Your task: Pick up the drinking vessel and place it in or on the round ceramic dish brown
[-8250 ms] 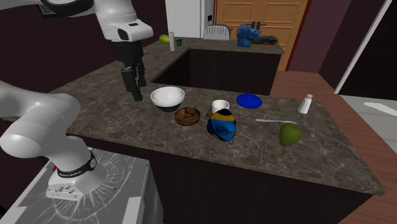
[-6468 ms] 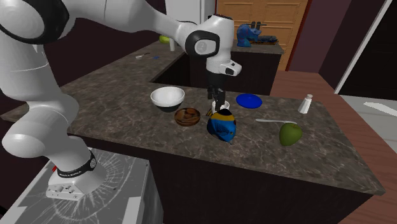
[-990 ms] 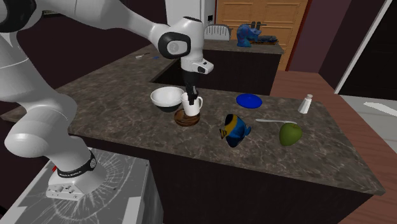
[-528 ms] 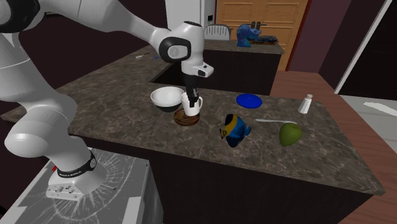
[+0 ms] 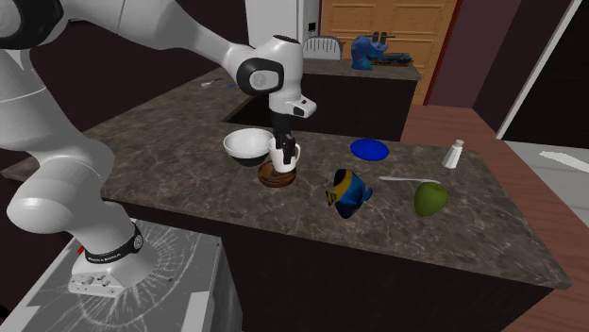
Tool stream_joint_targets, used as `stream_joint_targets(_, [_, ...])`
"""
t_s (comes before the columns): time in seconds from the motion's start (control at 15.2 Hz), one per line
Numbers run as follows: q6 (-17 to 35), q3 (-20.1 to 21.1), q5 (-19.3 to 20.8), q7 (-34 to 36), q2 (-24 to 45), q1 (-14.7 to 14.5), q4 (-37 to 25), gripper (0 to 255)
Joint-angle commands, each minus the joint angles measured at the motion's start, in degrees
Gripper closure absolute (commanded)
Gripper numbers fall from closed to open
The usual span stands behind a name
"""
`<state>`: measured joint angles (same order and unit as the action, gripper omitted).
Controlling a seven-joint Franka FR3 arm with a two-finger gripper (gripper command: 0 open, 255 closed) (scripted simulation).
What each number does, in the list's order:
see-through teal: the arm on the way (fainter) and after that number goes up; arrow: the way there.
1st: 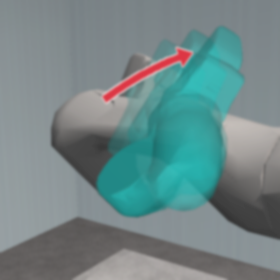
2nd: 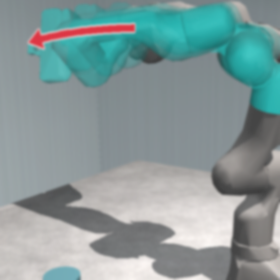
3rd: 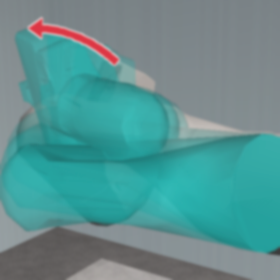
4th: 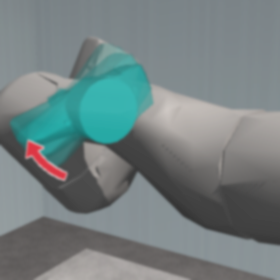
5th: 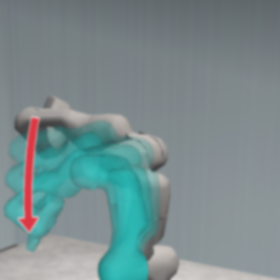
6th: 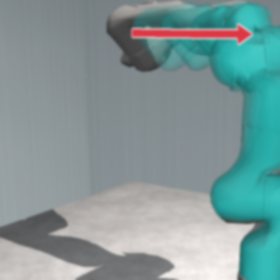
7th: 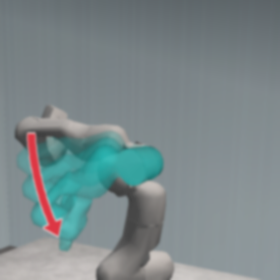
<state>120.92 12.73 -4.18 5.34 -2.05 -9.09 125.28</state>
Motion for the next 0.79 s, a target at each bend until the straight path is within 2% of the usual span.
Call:
stream_joint_targets(0.0, [-0.2,0.0,0.0,0.0,-0.1,0.0,0.0,0])
stream_joint_targets(0.26, [-7.5,-0.3,-0.3,-0.2,-2.5,0.2,-5.0,0])
stream_joint_targets(0.73, [-7.5,-0.3,-0.3,-0.2,-2.5,0.2,-5.0,0])
